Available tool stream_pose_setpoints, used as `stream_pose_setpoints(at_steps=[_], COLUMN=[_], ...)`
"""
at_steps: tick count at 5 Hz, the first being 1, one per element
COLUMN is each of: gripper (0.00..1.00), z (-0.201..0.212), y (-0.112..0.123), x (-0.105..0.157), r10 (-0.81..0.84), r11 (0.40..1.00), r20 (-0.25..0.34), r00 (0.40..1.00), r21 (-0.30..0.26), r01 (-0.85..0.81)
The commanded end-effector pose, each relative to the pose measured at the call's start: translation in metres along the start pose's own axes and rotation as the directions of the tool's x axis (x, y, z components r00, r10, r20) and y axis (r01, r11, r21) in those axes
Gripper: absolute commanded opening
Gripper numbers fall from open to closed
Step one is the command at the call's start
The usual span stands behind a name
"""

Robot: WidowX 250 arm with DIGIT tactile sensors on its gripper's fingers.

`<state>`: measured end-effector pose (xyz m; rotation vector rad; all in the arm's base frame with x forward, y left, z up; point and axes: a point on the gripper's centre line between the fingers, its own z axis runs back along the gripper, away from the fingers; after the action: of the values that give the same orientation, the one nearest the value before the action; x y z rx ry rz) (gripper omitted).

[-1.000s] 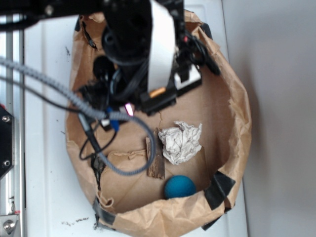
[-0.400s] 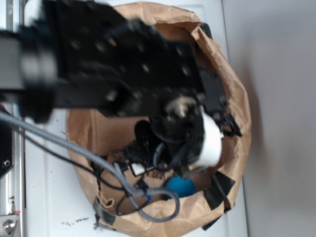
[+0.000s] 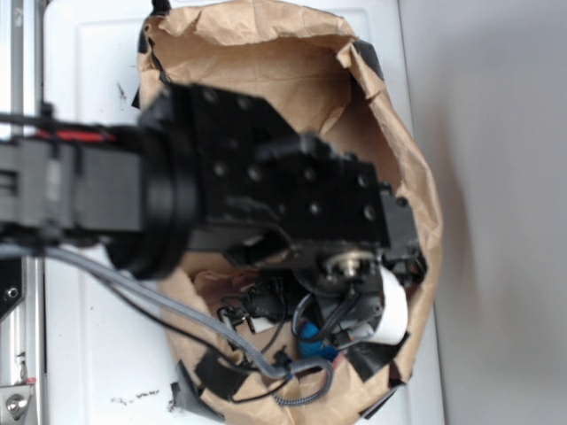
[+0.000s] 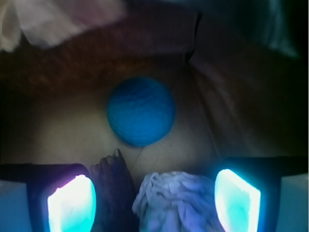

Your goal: Grab the blue ball.

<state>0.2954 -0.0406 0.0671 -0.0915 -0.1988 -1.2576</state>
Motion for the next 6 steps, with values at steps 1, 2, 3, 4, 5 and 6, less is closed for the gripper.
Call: stream_pose_setpoints(at_steps=[1,2,3,4,5,6], gripper=[1.00,1.00,1.00,1.00,1.00,1.00], z=[-0.015,-0.016,-0.024,-0.024,-0.024,-0.024], y=[-0.007,0.005,0.001,0.000,0.000,0.000], x=[0.027,0.026,0.033,0.031,0.031,0.031], r10=[-0.092,-0.145,-0.153,-0.175,-0.175,-0.175], r11=[0.995,0.988,0.988,0.984,0.984,0.984], r20=[0.059,0.163,0.220,0.206,0.206,0.206], r00=[0.994,0.976,0.963,0.963,0.963,0.963], r21=[-0.020,-0.028,0.004,0.013,0.013,0.013], r01=[0.094,0.151,0.156,0.176,0.176,0.176])
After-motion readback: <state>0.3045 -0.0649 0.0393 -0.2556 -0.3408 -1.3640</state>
